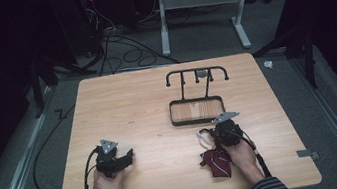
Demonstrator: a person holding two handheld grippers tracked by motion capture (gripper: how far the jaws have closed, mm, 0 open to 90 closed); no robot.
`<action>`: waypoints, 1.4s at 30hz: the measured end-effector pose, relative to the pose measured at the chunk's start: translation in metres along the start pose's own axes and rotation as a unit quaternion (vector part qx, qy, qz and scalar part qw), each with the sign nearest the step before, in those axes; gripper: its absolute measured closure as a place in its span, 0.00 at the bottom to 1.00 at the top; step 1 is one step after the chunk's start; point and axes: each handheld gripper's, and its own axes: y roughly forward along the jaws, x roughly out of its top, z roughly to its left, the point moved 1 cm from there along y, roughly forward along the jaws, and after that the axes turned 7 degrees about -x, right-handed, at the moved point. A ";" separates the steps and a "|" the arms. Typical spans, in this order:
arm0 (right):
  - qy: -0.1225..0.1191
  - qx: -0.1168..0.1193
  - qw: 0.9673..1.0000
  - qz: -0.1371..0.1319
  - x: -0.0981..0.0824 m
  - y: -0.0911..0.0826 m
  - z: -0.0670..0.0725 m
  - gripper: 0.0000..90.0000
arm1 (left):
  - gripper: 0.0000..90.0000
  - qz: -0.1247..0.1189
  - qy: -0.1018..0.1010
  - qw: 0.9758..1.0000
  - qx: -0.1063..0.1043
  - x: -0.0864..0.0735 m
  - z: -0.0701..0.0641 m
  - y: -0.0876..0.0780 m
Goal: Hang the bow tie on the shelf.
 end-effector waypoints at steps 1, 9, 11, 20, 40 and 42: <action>0.000 0.000 1.000 0.000 0.000 -0.002 -0.001 1.00 | 0.33 0.000 0.000 1.000 0.001 0.000 0.000 0.000; 0.008 0.008 1.000 -0.022 0.002 -0.015 -0.004 1.00 | 0.33 0.000 0.000 1.000 0.001 0.000 0.000 0.000; 0.009 0.007 1.000 -0.027 0.003 -0.019 -0.006 1.00 | 0.33 0.001 0.001 1.000 0.001 0.000 0.000 0.000; 0.006 0.004 0.999 -0.045 0.005 -0.037 -0.007 1.00 | 0.33 0.001 0.001 1.000 0.001 0.000 0.000 0.000; -0.012 -0.010 0.995 -0.102 0.021 -0.079 -0.005 1.00 | 0.33 0.000 0.001 1.000 0.001 0.000 0.000 0.000; -0.011 -0.010 0.994 -0.107 0.023 -0.081 -0.005 1.00 | 0.33 0.000 0.001 1.000 0.001 0.000 0.000 0.000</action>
